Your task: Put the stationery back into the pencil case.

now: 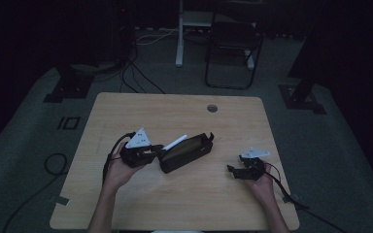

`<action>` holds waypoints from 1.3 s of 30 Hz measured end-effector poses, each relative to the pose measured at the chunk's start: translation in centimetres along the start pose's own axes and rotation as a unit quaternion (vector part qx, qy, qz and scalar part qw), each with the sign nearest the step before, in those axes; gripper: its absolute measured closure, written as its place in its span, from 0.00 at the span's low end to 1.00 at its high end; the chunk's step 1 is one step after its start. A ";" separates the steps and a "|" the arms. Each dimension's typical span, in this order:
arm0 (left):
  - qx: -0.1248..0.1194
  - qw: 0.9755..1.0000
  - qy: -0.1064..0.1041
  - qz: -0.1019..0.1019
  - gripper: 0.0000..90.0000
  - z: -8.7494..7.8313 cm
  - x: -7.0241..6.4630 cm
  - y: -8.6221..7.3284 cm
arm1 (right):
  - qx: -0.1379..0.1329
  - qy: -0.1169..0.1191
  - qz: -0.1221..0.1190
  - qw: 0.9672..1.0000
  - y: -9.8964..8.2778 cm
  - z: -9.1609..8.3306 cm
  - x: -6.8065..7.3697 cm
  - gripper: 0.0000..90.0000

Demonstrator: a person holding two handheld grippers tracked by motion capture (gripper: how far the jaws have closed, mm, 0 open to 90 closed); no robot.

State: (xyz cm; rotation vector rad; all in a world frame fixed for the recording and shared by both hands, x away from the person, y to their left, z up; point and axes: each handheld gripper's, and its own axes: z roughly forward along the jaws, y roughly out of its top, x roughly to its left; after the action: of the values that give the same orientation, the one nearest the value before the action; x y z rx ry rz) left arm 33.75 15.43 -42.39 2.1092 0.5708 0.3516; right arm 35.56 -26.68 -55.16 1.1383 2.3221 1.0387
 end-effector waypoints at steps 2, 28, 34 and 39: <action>0.000 1.000 0.000 0.000 0.88 0.0 0.0 0.1 | 0.000 0.000 0.000 1.000 0.0 0.0 0.0 0.29; 0.004 1.000 -0.007 0.001 0.88 1.2 0.3 1.3 | 0.000 0.000 0.001 1.000 0.0 0.0 0.0 0.28; 0.008 1.000 -0.006 0.002 0.88 1.7 0.2 1.7 | 0.000 0.001 0.000 1.000 0.1 0.1 0.0 0.28; 0.010 1.000 -0.007 0.002 0.88 2.1 0.2 1.8 | -0.001 0.002 0.001 1.000 0.1 0.1 0.0 0.28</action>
State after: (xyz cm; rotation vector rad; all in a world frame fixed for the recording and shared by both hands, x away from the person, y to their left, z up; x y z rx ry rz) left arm 35.37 13.16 -42.07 2.1315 0.5632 0.3342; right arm 35.70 -26.61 -55.16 1.1385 2.3231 1.0429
